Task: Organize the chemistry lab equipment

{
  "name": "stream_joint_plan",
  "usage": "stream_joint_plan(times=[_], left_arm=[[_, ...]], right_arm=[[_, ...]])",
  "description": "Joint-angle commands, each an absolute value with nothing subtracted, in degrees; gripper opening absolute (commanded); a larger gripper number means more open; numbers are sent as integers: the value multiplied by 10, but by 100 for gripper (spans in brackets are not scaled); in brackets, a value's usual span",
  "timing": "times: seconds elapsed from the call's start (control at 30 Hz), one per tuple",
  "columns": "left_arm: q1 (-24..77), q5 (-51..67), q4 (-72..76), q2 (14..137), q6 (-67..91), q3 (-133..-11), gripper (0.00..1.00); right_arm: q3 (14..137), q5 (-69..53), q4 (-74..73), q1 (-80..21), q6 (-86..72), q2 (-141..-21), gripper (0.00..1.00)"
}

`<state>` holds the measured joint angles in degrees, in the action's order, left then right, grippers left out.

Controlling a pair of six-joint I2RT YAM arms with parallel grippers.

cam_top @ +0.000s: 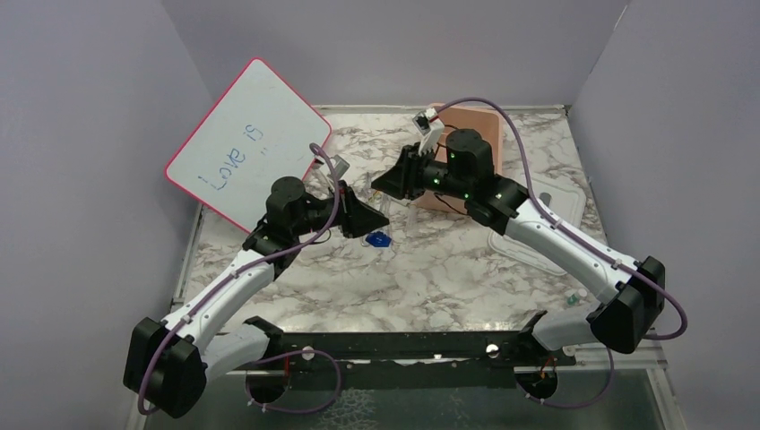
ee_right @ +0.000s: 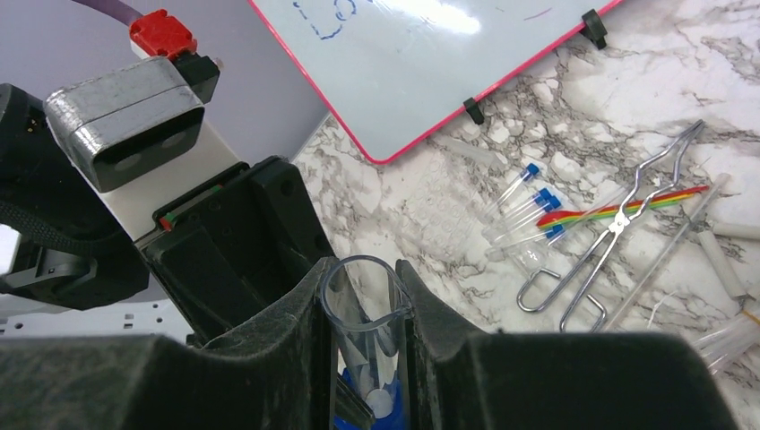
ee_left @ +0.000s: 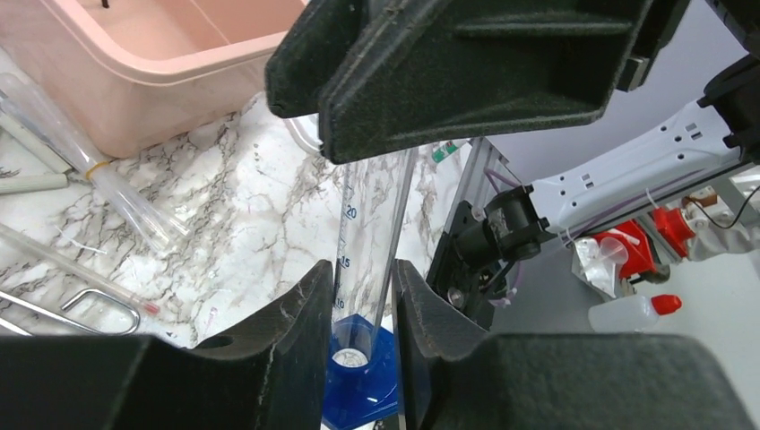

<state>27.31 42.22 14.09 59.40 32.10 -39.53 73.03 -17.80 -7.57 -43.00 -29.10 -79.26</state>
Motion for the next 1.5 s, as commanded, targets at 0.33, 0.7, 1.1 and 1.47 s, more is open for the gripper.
stream_joint_plan(times=[0.33, 0.7, 1.1, 1.47], left_arm=[[298, 385, 157, 578, 313, -426, 0], [298, 345, 161, 596, 355, -447, 0], [298, 168, -51, 574, 283, -514, 84], [297, 68, -151, 564, 186, -542, 89]], right_arm=[[691, -161, -59, -426, -346, -749, 41], [627, -169, -18, -426, -377, -730, 27], [752, -100, -172, -355, -275, -760, 7], [868, -10, -316, -198, -175, -886, 7]])
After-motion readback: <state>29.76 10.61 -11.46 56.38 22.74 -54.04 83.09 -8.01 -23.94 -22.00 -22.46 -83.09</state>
